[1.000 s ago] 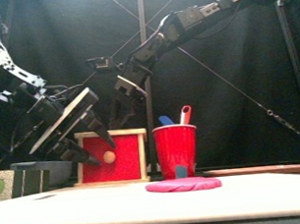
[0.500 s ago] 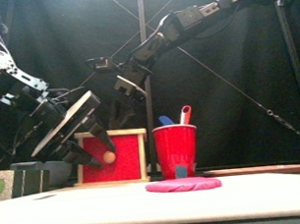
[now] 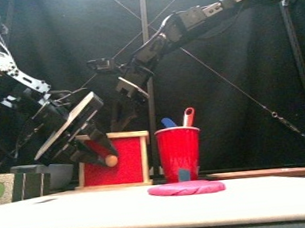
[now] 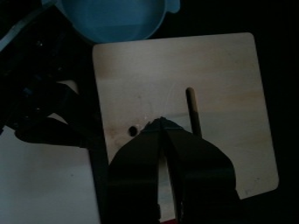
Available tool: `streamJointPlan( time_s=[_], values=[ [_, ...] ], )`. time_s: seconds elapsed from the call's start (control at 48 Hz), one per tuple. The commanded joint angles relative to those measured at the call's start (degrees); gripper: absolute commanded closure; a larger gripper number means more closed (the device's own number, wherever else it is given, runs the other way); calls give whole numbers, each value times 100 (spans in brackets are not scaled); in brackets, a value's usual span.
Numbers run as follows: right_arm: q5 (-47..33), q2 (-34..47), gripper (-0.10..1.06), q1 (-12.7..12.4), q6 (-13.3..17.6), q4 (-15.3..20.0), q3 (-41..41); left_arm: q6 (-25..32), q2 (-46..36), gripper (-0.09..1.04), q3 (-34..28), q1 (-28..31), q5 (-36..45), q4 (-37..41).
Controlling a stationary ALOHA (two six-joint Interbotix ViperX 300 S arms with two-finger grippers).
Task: Get the cutter from the drawer then cut the dough then place the extra dough in the bowl
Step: Open the drawer
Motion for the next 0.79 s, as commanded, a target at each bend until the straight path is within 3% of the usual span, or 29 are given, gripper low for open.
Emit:
streamJointPlan(
  time_s=[0.021,0.792],
  values=[
    [44,9,94,26,9,18,0,18,9,41,-62,53,70,9],
    [44,26,95,-9,35,18,0,18,-70,42,53,-536,132,-193]
  ],
)
